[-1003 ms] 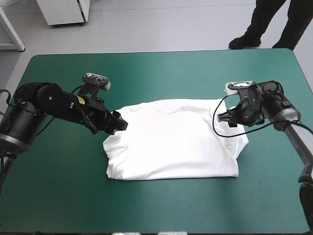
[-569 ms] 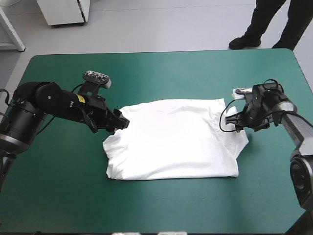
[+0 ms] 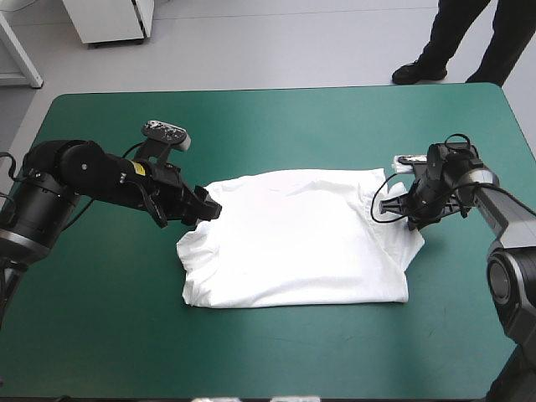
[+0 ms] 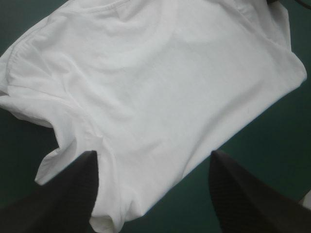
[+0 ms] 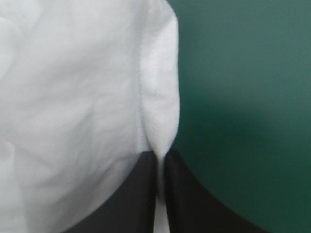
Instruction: Fold the cloth
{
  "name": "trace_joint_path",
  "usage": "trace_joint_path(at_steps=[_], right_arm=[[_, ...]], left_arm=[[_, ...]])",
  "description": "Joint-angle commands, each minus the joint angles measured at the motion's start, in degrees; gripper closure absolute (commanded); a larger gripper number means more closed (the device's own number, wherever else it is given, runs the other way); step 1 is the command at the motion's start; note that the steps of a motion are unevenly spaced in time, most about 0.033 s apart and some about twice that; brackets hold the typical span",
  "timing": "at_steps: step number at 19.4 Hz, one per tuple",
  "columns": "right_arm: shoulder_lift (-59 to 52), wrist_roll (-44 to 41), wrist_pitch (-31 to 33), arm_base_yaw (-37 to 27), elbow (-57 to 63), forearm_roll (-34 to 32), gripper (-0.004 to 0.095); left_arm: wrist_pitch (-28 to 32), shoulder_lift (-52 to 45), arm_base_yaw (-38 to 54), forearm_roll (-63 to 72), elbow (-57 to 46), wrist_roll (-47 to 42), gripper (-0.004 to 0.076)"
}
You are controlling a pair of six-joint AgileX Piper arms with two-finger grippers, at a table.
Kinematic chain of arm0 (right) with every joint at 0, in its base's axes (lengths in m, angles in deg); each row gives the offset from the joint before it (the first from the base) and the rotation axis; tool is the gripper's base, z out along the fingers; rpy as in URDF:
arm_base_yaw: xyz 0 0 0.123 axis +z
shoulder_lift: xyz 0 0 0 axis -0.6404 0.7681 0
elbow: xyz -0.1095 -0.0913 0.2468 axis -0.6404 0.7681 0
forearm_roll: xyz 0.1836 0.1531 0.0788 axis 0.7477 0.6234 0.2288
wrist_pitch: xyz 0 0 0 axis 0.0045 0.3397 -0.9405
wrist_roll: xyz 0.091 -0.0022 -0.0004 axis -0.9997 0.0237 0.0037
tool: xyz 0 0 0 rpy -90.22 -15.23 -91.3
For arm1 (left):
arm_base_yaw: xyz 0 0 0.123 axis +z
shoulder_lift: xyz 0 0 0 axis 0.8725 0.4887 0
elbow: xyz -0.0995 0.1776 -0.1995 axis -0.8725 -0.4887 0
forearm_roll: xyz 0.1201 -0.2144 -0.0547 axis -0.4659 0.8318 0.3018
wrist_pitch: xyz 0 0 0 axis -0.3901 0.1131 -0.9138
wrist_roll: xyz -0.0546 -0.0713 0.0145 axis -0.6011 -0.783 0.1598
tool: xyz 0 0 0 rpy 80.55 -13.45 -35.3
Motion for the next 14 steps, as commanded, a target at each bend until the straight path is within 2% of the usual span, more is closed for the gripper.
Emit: trace_joint_path(at_steps=[1,6,9,14], right_arm=[[-0.14,0.7,-1.17,-0.13,-0.4,2.0,0.0921],[-4.49,1.27,2.7,-0.13,-4.92,3.76,0.092],[-7.0,3.78,6.37,0.39,-8.85,7.18,0.0921],[-7.34,5.97,7.27,7.53,-11.12,10.31,0.0921]], left_arm=[[1.84,-1.73,-0.41,2.28,2.44,0.06,0.0249],[0.78,-1.95,-0.41,2.28,4.34,0.06,0.0249],[0.41,-2.3,-0.41,2.28,4.34,0.06,0.0249],[0.27,-2.3,-0.41,2.28,4.34,0.54,0.0249]])
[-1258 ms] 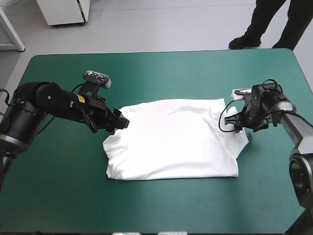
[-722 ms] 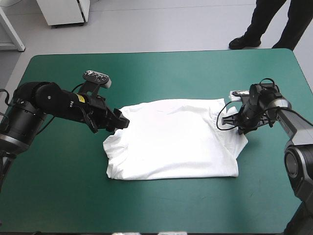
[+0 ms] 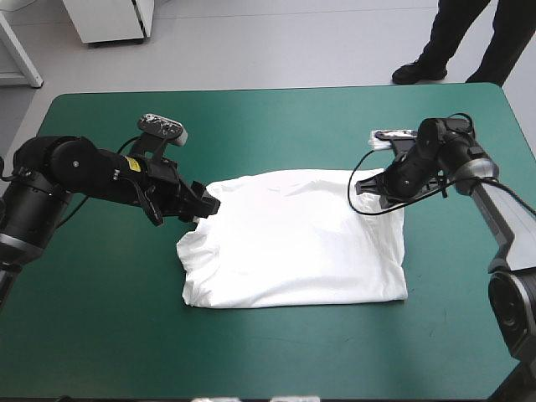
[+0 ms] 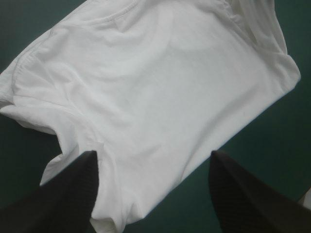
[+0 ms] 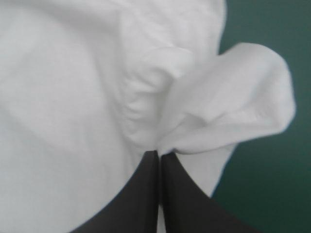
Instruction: Fold the cloth
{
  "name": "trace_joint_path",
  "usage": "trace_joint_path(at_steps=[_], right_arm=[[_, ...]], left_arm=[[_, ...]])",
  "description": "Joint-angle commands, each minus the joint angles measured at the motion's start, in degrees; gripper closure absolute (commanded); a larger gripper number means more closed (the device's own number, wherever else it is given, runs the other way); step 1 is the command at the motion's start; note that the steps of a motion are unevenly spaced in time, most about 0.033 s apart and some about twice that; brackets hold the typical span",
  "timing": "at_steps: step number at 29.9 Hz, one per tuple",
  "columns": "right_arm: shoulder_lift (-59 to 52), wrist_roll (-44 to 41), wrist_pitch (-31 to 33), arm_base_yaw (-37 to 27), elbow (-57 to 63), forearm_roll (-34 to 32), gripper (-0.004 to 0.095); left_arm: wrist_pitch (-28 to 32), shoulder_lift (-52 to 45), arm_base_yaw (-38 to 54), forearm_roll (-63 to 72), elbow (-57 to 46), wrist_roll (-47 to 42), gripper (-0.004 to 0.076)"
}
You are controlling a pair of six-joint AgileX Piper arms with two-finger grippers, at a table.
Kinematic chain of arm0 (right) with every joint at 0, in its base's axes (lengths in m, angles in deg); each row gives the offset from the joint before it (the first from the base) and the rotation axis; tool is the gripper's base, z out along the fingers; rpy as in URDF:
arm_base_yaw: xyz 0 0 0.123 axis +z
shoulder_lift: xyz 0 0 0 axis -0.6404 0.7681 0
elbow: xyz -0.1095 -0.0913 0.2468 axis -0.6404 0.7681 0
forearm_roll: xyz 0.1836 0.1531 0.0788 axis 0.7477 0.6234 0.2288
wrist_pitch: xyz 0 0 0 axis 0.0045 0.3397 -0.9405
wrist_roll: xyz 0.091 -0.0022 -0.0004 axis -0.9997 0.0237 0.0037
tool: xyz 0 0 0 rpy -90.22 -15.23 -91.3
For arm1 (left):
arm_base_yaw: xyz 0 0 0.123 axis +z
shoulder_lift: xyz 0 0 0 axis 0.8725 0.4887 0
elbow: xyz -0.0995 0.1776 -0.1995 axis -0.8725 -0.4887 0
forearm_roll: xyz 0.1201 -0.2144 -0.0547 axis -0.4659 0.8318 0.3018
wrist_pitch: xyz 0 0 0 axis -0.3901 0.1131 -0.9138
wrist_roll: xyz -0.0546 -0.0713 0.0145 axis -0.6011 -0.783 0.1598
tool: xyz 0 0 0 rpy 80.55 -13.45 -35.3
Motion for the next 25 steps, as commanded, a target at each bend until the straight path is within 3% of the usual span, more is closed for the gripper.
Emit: trace_joint_path(at_steps=[1,14,16,21,25], right_arm=[[-1.77,1.11,-0.97,3.26,-1.75,1.44,0.0921],[6.78,4.72,-3.21,7.24,-1.92,1.55,0.0905],[6.78,5.71,-2.03,7.24,-2.23,1.7,0.0838],[6.64,5.97,3.44,7.24,-4.97,2.39,0.0546],[4.41,4.65,6.66,7.24,-7.11,2.47,0.0445]], left_arm=[[1.52,-1.92,-0.41,2.28,1.83,0.07,0.0249],[0.63,-1.92,-0.41,2.29,1.83,1.43,0.0249],[0.17,-1.92,-0.41,2.29,1.83,1.76,0.0249],[-0.33,-1.92,-0.41,2.03,1.83,2.15,0.0249],[-2.16,-2.56,-0.41,-0.28,1.83,2.9,0.0249]])
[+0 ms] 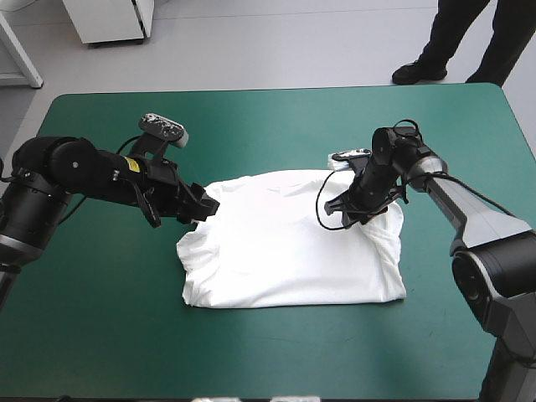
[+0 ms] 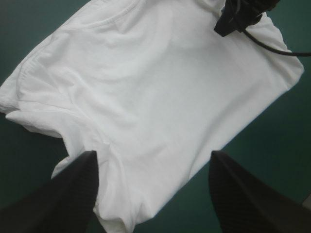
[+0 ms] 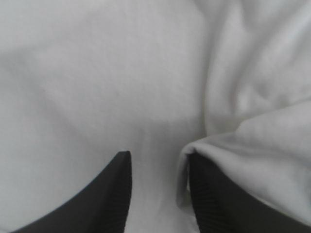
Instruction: Fold the cloth
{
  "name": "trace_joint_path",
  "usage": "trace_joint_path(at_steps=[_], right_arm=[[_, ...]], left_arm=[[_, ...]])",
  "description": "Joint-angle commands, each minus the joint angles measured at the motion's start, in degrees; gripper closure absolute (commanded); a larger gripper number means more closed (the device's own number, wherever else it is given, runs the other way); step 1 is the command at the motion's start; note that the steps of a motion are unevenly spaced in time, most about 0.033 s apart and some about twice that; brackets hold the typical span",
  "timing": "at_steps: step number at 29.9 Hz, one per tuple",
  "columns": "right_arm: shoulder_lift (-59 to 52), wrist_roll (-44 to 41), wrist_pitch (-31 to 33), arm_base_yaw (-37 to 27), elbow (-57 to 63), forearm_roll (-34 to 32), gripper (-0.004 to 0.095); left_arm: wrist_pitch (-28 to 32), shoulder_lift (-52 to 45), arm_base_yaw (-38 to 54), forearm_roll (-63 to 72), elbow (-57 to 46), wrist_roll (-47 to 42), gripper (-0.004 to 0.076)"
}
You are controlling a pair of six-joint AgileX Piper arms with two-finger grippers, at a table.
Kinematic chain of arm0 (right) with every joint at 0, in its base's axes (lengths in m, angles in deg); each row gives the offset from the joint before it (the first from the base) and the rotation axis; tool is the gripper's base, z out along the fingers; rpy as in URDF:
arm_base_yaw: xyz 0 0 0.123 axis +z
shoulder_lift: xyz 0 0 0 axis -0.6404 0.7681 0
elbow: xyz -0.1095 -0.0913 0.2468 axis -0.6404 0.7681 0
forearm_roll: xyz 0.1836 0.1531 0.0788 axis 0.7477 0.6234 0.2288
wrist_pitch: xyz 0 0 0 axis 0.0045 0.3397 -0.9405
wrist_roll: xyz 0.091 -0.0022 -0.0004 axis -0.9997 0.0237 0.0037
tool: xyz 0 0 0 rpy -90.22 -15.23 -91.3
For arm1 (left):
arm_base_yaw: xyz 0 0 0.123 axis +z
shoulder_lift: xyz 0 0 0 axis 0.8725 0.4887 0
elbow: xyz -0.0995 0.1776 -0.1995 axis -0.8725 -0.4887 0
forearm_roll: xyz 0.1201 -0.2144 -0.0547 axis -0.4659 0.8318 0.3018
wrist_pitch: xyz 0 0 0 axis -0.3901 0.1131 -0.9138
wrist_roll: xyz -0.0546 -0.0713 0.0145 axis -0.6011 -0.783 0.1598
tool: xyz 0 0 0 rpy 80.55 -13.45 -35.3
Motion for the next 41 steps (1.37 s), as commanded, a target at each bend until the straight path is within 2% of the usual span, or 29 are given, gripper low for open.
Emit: trace_joint_path(at_steps=[1,7,13,22,27,30,33,41], right_arm=[[-5.84,-0.19,3.26,-0.12,-2.83,0.7,0.0445],[-14.19,-1.77,3.65,-0.12,-2.42,-1.3,0.0445],[-25.02,-2.95,3.65,-0.12,-0.86,-3.59,0.0445],[-41.23,-6.11,3.65,-0.12,12.15,-9.78,0.0445],[-47.56,-6.74,3.65,-0.12,21.92,-10.06,0.0445],[-49.29,-7.43,3.65,-0.12,25.55,-11.93,0.0445],[-49.73,-7.84,3.65,-0.12,26.53,-14.24,0.0445],[-49.73,-9.0,1.65,-0.12,26.53,-19.27,0.0445]], left_arm=[[-2.19,-2.83,-0.41,-0.71,1.83,0.2,0.0249],[-2.19,-7.67,-1.09,-4.71,1.83,-2.89,0.0248],[-2.31,-12.41,-7.04,-12.23,-1.47,-6.94,0.0248],[-2.31,-17.61,-7.98,-18.35,-14.71,-13.51,0.0244],[-1.9,-16.4,-7.85,-19.57,-24.08,-13.87,0.0182],[0.36,-14.38,-7.85,-19.88,-28.58,-14.65,0.017],[5.43,-12.15,-7.85,-19.44,-31.94,-15.06,0.0171],[14.9,-2.48,-7.85,-17.54,-34.24,-16.2,0.0171]])
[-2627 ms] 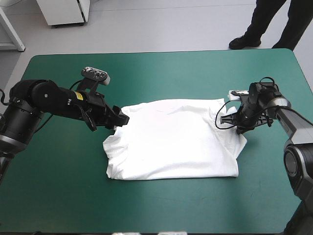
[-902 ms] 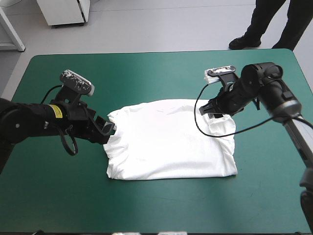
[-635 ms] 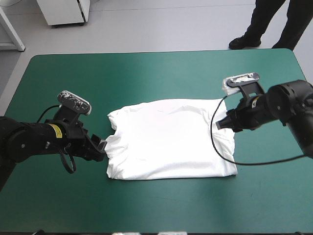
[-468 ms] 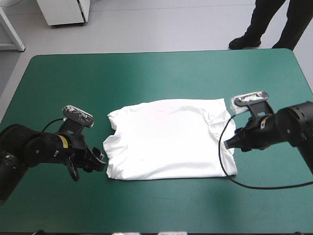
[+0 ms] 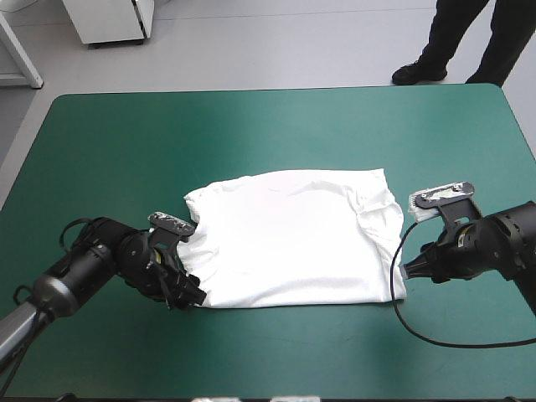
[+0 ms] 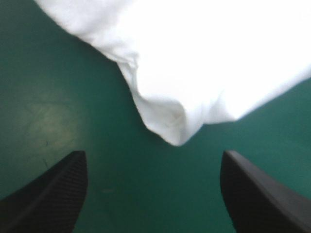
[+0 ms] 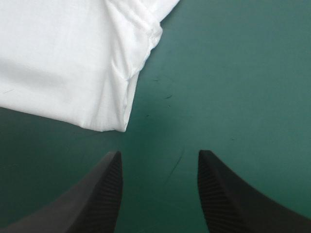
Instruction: Fold the cloth
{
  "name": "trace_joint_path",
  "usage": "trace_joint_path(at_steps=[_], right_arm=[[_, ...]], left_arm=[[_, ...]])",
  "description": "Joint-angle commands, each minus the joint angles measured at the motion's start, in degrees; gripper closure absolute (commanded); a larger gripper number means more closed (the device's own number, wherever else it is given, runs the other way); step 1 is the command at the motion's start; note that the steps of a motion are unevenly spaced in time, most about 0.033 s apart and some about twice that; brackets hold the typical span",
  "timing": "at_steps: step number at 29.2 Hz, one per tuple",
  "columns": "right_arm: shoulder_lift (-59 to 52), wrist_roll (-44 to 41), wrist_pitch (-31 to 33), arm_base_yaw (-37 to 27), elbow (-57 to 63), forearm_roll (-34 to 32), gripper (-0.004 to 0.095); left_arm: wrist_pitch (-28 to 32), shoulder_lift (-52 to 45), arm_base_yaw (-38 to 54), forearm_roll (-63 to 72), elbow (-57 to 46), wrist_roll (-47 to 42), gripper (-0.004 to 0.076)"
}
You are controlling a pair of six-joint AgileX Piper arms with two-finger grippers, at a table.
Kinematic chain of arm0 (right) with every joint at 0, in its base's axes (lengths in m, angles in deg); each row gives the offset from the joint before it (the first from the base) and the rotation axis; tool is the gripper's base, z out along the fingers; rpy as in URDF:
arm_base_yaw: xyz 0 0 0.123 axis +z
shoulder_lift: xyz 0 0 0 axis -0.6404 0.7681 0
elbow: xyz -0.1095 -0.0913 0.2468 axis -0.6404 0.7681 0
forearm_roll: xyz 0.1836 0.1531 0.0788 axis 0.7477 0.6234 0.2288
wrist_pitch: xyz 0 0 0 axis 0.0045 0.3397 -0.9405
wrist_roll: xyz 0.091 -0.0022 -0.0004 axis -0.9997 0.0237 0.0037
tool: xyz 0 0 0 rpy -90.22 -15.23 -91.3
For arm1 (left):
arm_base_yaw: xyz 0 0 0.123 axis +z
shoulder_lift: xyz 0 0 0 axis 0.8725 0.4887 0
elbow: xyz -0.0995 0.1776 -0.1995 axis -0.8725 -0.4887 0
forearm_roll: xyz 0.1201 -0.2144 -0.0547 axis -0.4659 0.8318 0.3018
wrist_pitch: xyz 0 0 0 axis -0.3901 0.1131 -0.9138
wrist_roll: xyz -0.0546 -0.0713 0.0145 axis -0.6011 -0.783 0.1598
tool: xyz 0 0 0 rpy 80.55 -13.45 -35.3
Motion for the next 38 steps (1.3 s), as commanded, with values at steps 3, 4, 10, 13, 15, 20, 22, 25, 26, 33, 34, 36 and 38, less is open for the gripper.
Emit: trace_joint_path(at_steps=[3,4,10,13,15,20,22,25,26,33,34,36,38], right_arm=[[-0.99,0.0,-1.97,-0.13,-1.21,-2.38,0.0445],[-0.99,0.0,-1.95,-0.13,-1.21,-2.38,0.0445],[-0.99,0.0,-1.95,-0.13,-1.21,-2.77,0.0445],[-0.99,0.0,-2.23,-0.13,-1.21,-2.77,0.0445],[-0.99,0.0,-2.32,-0.13,-1.21,-2.0,0.0445],[-0.99,-0.79,-2.82,-0.13,2.16,-0.5,0.041],[-0.99,-1.76,-4.38,-0.13,4.92,1.17,0.0388],[-0.99,-2.3,-8.83,-0.13,9.29,4.88,0.0379],[-0.99,-2.3,-10.91,-0.13,10.49,6.3,0.0379],[4.8,-2.28,-17.47,-0.13,14.81,8.96,0.0379],[6.3,-2.02,-18.18,-0.13,14.81,8.96,0.0379],[8.92,-0.97,-19.85,-0.13,14.81,8.96,0.0379],[11.4,0.0,-20.65,-0.13,14.81,9.34,0.0379]], left_arm=[[5.92,5.56,-0.41,0.78,1.08,-0.44,0.0171],[7.0,6.93,-0.41,0.67,1.08,-0.77,0.0171],[8.8,12.23,-0.41,1.29,1.08,-1.07,0.0171],[9.31,14.34,-0.41,2.78,1.08,-0.63,0.0185],[9.92,15.42,-0.41,3.53,1.08,-0.39,0.0239],[10.46,17.75,-0.41,3.67,1.08,0.0,0.0451],[10.99,18.41,-0.41,3.55,1.08,0.0,0.0532],[11.82,19.26,-0.41,3.55,1.08,0.69,0.063],[12.14,19.27,-0.41,3.55,1.08,1.2,0.0659],[12.98,19.37,-0.41,3.55,1.08,1.5,0.0734],[12.98,19.37,-0.41,3.55,1.08,1.5,0.0734],[12.98,19.37,-0.41,3.55,1.08,1.5,0.0734],[12.98,19.37,-0.41,3.55,1.08,1.5,0.0734]])
